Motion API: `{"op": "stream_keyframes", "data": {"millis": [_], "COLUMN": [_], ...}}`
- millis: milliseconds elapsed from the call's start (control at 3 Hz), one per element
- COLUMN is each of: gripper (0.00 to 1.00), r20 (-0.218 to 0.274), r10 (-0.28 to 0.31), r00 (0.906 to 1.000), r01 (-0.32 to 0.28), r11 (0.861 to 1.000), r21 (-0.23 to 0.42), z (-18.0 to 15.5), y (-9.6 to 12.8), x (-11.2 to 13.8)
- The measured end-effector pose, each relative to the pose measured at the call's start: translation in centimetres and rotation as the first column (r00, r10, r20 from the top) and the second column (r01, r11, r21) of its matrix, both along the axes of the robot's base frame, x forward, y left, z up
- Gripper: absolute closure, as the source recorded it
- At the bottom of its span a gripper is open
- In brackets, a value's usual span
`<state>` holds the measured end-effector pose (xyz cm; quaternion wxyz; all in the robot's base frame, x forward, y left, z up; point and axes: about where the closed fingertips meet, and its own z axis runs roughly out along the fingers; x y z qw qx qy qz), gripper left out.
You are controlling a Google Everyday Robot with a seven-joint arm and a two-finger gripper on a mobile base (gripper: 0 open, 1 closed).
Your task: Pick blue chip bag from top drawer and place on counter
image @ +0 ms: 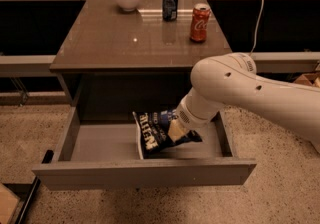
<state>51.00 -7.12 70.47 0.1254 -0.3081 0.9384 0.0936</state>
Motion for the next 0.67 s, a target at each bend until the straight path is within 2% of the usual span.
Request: {"op": "stream_keyframes", "data": {"millis": [333,667], "gripper": [1.00,1.00], "r20": [0.029,0.029], "r10": [0.036,0.036], "r00": [0.9989,0.9989], "r01": [-0.035,-0.035], "r11": [0.999,0.999], "r21": [-0.008,-0.008], "z": [1.97,1.98], "y": [1.11,1.11], "x": [1.26,1.26]}}
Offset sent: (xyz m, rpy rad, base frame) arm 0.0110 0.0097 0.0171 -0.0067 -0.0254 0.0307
